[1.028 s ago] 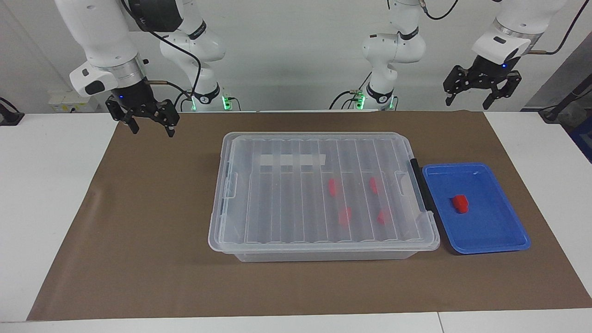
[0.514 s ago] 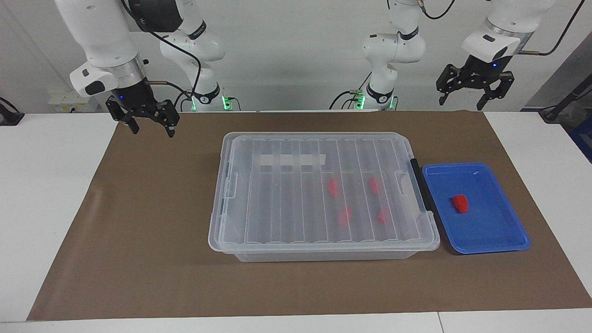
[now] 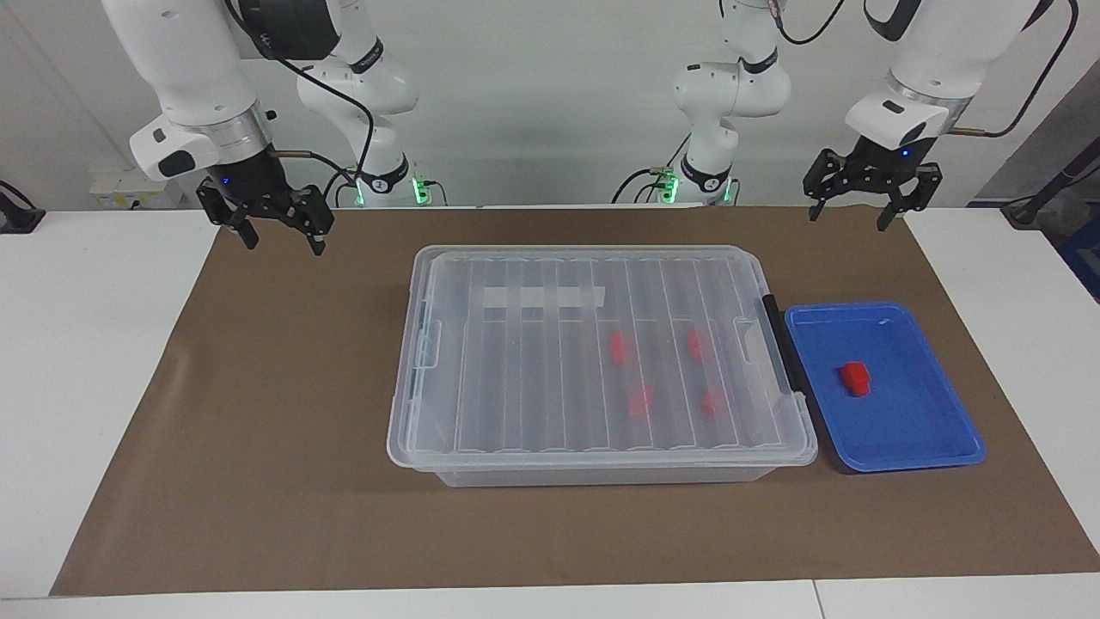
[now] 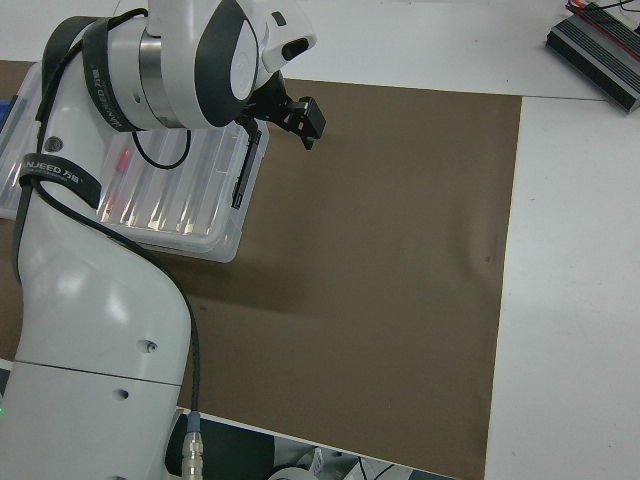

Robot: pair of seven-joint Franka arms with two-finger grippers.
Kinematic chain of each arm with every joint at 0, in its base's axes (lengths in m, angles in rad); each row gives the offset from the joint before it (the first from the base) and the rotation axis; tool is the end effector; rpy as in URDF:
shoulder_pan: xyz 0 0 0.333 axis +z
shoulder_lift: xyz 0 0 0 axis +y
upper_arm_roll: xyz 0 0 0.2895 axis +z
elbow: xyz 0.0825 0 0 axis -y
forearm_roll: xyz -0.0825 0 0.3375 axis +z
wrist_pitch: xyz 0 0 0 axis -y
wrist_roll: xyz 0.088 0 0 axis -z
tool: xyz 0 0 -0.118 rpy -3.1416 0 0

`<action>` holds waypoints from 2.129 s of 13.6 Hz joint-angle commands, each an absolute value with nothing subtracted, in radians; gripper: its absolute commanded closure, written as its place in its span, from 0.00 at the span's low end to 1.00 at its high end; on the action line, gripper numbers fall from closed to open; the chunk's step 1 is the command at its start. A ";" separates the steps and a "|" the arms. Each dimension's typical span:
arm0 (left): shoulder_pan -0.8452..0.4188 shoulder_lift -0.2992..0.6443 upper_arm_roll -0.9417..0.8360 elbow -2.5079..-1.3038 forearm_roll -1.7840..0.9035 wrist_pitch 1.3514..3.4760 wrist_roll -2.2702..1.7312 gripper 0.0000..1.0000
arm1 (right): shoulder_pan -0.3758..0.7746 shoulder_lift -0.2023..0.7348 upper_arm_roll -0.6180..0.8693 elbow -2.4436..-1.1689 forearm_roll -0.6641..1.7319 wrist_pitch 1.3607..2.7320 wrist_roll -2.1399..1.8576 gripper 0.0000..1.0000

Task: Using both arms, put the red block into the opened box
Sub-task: 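Move the right gripper to the edge of the clear lid, then grasp the lid edge with the right gripper and start sliding it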

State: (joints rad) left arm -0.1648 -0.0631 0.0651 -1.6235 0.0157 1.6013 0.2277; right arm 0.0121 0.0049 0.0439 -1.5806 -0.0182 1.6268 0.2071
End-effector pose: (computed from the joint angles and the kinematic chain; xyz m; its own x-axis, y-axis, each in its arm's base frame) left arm 0.4913 -0.0463 0.5988 0.9460 -0.3219 0.0371 -0.3213 -0.9467 -0.0205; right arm 0.5147 0.0267 0.5854 0.9878 -0.1495 0.0441 -0.1501 -0.9886 0.0091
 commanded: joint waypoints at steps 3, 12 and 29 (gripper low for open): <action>-0.163 -0.078 0.051 -1.646 0.031 1.657 0.259 0.00 | 0.011 0.006 0.046 -1.589 -0.009 1.635 0.198 0.00; -0.166 -0.084 0.058 -1.646 0.031 1.658 0.253 0.00 | 0.086 -0.026 0.051 -1.753 -0.008 1.867 0.293 0.00; -0.155 -0.086 0.066 -1.647 0.031 1.654 0.250 0.00 | 0.210 0.123 0.049 -1.847 -0.020 2.111 0.410 0.21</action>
